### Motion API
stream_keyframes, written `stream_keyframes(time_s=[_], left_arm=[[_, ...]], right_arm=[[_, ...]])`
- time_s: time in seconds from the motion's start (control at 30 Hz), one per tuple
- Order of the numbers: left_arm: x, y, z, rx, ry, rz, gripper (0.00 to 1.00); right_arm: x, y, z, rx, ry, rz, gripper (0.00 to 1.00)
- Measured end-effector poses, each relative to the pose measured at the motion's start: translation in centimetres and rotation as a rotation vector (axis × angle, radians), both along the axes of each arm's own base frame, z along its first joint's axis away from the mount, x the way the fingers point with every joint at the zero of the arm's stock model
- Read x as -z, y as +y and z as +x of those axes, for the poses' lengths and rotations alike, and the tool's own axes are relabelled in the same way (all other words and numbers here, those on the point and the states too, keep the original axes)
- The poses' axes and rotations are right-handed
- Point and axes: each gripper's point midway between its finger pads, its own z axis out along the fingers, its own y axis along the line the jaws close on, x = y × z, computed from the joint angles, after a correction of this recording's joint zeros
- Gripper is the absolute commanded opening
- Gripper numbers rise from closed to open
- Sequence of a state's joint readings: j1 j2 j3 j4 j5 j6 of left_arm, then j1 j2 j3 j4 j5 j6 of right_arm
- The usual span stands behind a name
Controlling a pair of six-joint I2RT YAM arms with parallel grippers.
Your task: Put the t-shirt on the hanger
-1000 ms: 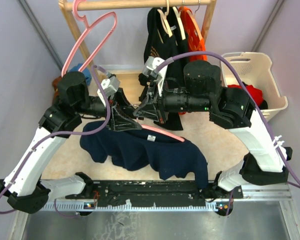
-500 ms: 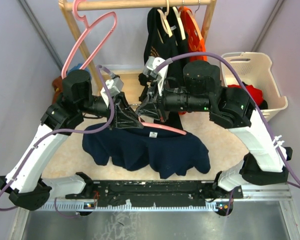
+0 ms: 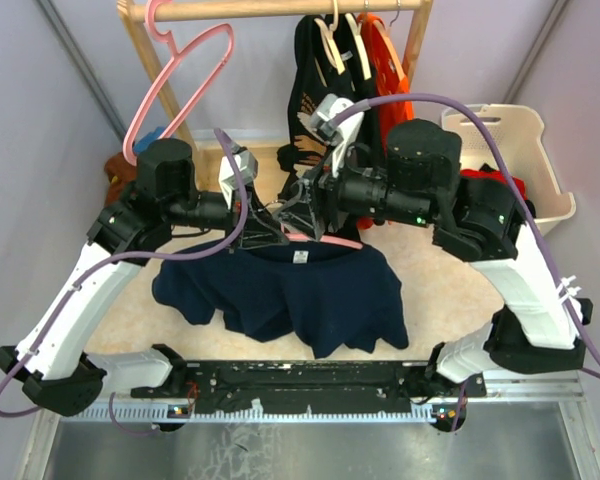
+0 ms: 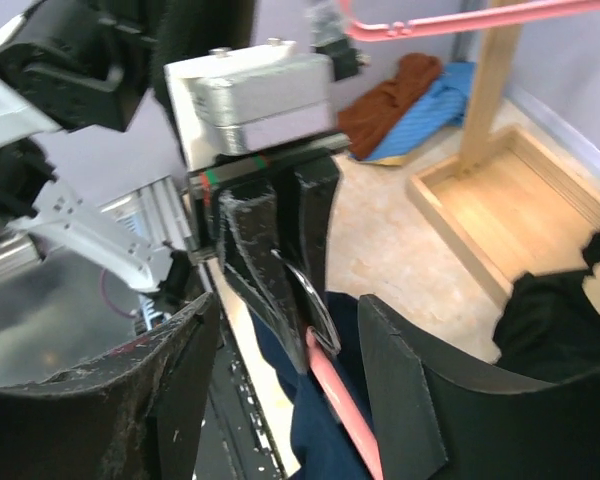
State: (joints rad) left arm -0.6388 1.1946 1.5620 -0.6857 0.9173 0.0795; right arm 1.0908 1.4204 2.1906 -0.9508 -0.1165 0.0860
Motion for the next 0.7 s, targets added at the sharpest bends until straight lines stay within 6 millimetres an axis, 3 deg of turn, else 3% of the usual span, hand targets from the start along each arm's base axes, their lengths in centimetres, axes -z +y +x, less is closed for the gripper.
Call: stream_keyframes(time_s=[0.2, 0.33, 0.4, 0.43, 0.57, 0.7], left_arm=[[0.0, 0.2, 1.3, -0.079, -0.018, 0.017, 0.0], [-1.5, 0.4, 1.9, -0.125, -0.051, -0.001, 0.0], [-2.9, 0.5, 2.1, -0.148, -0.073, -0.024, 0.0], [-3.8, 0.6, 2.2, -0.159, -0.088, -0.04, 0.0], [-8.1, 0.9, 2.5, -0.203, -0.159, -0.116, 0.0], [-12.9, 1.7, 2.6, -0.259, -0.254, -0.215, 0.0]], right_arm=[[-0.5, -4.4, 1.5, 0.241, 0.077, 0.033, 0.63], [-1.2, -9.2, 1.8, 0.433, 0.156, 0.11, 0.64], [-1.5, -11.5, 1.6, 0.507, 0.196, 0.158, 0.53], [-1.6, -12.3, 1.5, 0.534, 0.213, 0.179, 0.52], [-2.7, -14.5, 1.3, 0.606, 0.258, 0.259, 0.6], [-3.1, -14.4, 2.2, 0.657, 0.282, 0.294, 0.66]])
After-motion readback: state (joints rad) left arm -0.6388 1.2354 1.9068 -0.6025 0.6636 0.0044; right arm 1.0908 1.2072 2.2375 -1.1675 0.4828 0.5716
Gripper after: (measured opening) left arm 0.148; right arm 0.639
